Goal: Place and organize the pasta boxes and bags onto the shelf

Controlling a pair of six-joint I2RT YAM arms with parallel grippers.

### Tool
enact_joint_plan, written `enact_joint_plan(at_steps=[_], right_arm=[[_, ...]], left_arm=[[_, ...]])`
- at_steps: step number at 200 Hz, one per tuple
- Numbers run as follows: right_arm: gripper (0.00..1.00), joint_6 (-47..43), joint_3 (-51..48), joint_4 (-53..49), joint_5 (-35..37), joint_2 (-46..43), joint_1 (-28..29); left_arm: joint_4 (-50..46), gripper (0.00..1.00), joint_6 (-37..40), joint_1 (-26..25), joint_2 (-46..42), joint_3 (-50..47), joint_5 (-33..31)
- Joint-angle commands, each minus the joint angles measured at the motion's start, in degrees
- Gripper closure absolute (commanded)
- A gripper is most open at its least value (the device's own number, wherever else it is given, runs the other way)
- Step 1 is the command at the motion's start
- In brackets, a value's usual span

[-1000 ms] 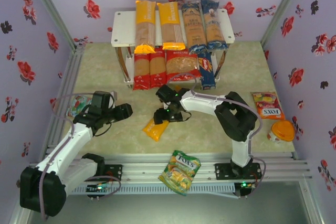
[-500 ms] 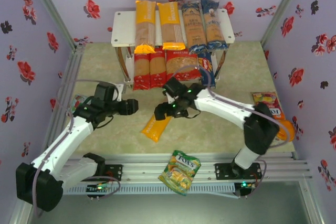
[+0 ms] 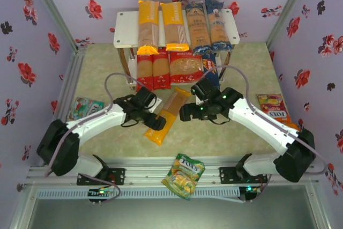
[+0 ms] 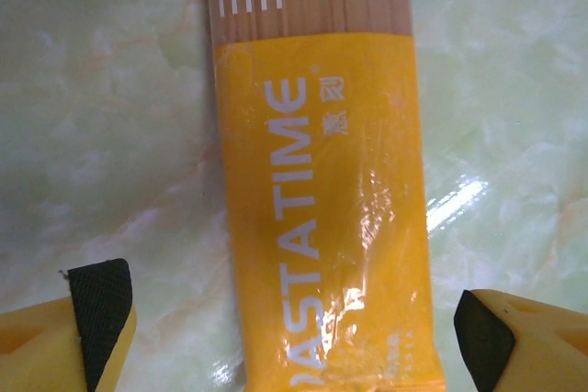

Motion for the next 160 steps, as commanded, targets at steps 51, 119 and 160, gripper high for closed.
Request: enact_joint_plan(at_steps=[51, 119, 160], right_arm=[[0.09, 0.0, -2.7, -1.1, 3.4, -4.5, -1.2], [0.06, -0.2, -4.0, -0.2, 3.0, -5.1, -2.2], [0.06, -0.4, -4.6, -0.1, 3.0, -5.5, -2.8]], left_arm=[[-3.0, 0.08, 5.5, -1.7, 8.9, 6.0, 5.4], [-7.5, 0.07, 6.8, -2.1, 16.5, 9.9, 6.7], [-8.7, 0.05, 7.2, -2.5, 19.6, 11.6, 6.8]])
